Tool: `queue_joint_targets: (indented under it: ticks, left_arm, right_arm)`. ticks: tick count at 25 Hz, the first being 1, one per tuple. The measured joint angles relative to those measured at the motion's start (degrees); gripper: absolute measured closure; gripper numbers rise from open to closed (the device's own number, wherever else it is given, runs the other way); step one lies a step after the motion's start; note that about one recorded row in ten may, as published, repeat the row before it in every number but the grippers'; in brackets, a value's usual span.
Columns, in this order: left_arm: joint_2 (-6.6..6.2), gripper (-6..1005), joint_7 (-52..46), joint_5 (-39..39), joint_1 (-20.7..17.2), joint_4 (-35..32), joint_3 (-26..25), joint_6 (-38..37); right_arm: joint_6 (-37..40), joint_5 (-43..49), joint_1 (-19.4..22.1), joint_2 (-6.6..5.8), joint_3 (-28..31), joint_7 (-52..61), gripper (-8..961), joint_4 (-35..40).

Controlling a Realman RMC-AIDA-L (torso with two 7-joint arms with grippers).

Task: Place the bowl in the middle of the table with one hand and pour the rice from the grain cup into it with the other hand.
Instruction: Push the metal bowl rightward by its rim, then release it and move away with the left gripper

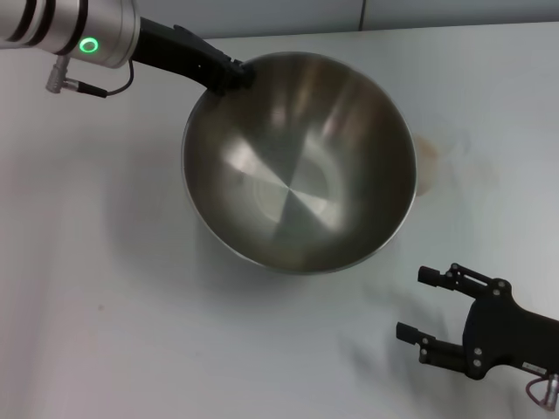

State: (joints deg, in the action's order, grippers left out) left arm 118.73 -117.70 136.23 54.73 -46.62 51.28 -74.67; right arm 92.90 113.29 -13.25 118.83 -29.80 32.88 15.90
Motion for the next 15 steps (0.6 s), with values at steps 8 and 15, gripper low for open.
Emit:
queue_joint_targets:
  ticks: [8,15]
  left_arm:
    - [0.05,949,0.09,-1.23,0.03,5.40,0.05,4.58]
    - [-0.04,949,1.48,-1.33,0.21,9.56,0.04,7.67]
  right_arm:
    - [0.00,0.00,-0.29,0.00,0.00,-0.44,170,-0.28]
    - [0.00,0.00,-0.34,0.00,0.00,-0.45,170,-0.26]
